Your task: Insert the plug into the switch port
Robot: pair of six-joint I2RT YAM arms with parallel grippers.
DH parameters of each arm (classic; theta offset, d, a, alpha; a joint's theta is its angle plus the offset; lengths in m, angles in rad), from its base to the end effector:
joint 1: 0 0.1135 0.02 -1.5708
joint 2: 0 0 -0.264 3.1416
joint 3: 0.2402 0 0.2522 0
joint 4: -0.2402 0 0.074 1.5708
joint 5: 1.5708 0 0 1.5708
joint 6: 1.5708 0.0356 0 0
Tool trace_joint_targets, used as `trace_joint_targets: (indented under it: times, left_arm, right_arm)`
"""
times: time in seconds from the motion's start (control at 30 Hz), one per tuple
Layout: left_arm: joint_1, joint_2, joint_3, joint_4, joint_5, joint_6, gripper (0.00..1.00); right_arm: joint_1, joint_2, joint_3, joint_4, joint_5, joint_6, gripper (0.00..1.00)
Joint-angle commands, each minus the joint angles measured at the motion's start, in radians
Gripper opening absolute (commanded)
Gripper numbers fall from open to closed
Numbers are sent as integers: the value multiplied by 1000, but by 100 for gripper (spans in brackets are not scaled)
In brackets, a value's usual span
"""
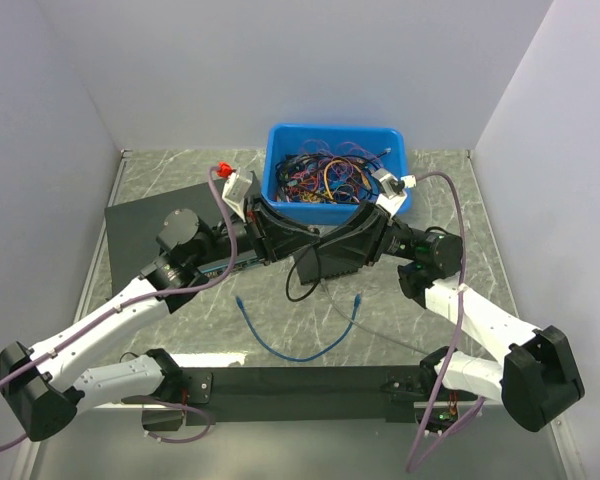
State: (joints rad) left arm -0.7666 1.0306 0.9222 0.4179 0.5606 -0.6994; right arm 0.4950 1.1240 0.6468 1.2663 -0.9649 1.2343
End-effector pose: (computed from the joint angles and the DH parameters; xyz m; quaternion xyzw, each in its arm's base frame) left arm 0.1550 -0.1756 0.4048 0.2423 0.5588 -0.6405 0.4676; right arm 0.1775 0.1291 0.3593 -0.2781 0.4697 0.7379 0.3970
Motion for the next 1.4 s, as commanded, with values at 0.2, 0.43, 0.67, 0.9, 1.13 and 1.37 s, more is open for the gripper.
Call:
trace_joint_targets:
  times: [0.2, 0.43, 0.67, 0.9, 1.13, 1.37]
  left_arm:
    - [-17, 20, 47, 10, -36, 14, 1]
    - [-33, 26, 47, -7, -65, 23, 0]
    - [-36, 32, 56, -62, -94, 50, 42]
    - [-36, 6, 47, -183, -246, 107, 88]
    - [-36, 2, 32, -249, -358, 129, 93]
    - [-33, 49, 38, -291, -461, 149, 92]
  right_arm:
    - [11, -46, 22, -37, 29, -81, 28]
    - [13, -78, 19, -136, 49, -148, 9]
    - [11, -121, 25, -273, 75, -231, 0]
    - [13, -239, 125, -871, 263, -569, 0]
    - [13, -306, 263, -1397, 631, -823, 0]
    - [30, -277, 321, -1676, 963, -932, 0]
